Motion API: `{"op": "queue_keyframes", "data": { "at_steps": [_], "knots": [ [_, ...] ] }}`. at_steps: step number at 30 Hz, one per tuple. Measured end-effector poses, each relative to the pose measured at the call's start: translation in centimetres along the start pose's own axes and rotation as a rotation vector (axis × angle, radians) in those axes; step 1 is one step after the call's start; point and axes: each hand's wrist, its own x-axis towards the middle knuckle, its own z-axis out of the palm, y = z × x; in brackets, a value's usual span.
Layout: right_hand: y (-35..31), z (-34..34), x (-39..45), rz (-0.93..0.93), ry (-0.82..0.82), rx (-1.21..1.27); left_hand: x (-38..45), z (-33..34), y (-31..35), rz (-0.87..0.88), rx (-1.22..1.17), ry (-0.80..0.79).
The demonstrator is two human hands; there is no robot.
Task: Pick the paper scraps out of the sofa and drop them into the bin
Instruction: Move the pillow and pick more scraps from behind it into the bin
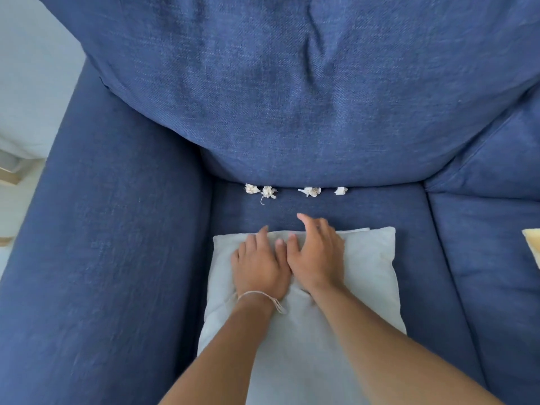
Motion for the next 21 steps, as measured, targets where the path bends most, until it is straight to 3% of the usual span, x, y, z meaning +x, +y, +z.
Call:
{"op": "queue_keyframes", "data": {
  "at_steps": [5, 9, 16, 21],
  "knots": [
    [-1.3, 2.3, 3.4, 0.102, 0.006, 0.101, 6.0, 0.3, -0.3, -0.144, -0.269, 0.066],
    [-4.3, 3.8, 6.3, 0.229, 0.048, 0.285, 10.2, -0.2, 0.0, -0.173, -0.256, 0.146],
    [-6.4, 6.2, 9.3, 0.497, -0.039, 0.252, 12.9, -0.4, -1.4, -0.111, -0.119, 0.087],
    [-5.7, 5.5, 10.1, 0.562, -0.107, 0.353, 13.4, -0.3, -1.7, -0.091, -0.071, 0.035]
  ]
}}
